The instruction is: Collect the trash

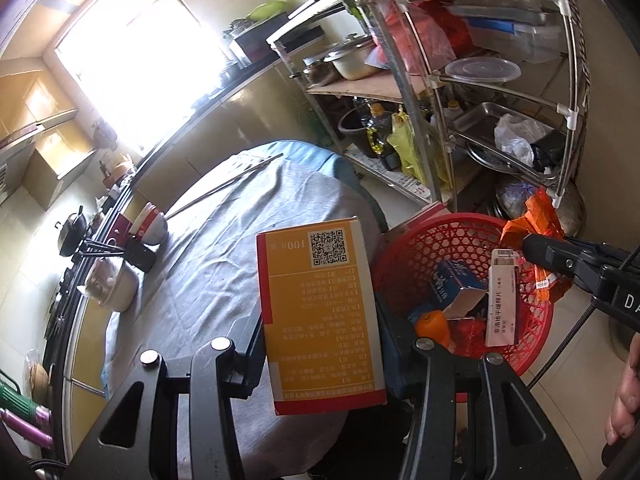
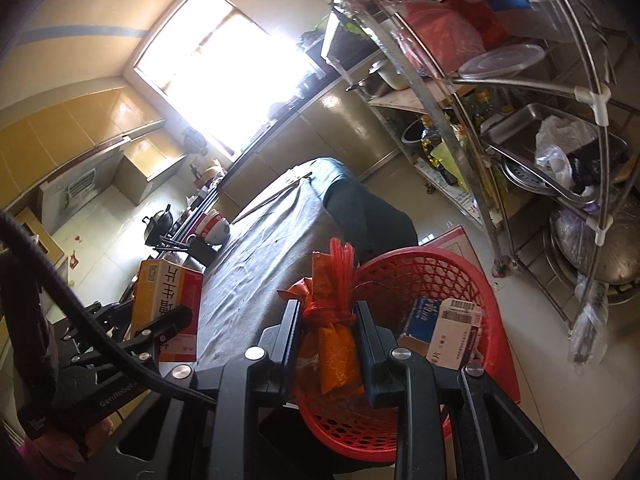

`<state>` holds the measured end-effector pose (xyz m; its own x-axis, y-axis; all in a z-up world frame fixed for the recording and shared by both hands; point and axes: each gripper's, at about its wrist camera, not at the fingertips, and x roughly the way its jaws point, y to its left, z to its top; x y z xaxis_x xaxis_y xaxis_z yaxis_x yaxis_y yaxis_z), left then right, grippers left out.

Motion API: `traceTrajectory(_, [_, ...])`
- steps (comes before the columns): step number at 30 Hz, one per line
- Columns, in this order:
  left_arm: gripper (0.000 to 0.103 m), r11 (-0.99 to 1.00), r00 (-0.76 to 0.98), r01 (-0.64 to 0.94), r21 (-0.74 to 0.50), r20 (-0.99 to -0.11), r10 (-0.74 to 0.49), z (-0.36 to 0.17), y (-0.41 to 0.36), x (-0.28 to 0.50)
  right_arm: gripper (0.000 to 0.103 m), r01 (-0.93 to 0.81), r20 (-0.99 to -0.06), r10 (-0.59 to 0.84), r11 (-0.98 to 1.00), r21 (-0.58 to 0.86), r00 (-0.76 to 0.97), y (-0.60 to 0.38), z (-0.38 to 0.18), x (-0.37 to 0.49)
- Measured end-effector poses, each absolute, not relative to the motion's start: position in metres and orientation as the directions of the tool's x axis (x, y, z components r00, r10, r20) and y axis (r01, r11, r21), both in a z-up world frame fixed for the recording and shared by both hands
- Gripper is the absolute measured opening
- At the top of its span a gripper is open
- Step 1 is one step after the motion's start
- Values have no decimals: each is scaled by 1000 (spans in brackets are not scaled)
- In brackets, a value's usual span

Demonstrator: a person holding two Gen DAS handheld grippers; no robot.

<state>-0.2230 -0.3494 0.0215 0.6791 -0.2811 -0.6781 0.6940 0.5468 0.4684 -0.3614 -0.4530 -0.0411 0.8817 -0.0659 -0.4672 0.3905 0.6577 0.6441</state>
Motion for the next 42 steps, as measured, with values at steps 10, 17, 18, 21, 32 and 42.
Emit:
traceTrajectory(10, [50, 519, 566, 782, 346, -743, -358, 5, -371, -213, 29, 407, -464, -84, 633, 659, 882, -466, -41, -365])
traceTrajectory(17, [50, 494, 541, 805, 328, -748, -385, -6, -381, -208, 30, 440, -485, -100, 606, 662, 869, -475, -48, -361])
traceTrajectory(18, [50, 487, 536, 811, 326, -748, -392, -7, -383, -209, 30, 443, -489, -99, 602, 664, 867, -477, -50, -361])
traceTrajectory(21, [53, 465, 525, 823, 325, -748, -406, -8, -388, -211, 30, 456, -501, -91, 578, 677, 861, -482, -59, -360])
traceTrajectory(32, [65, 501, 527, 816, 290, -729, -436, 13, -371, -201, 34, 469, -498, -101, 535, 703, 861, -494, -56, -373])
traceTrajectory(42, [72, 596, 636, 724, 348, -670, -382, 49, -325, -204, 35, 447, -503, -101, 628, 637, 858, -467, -23, -365])
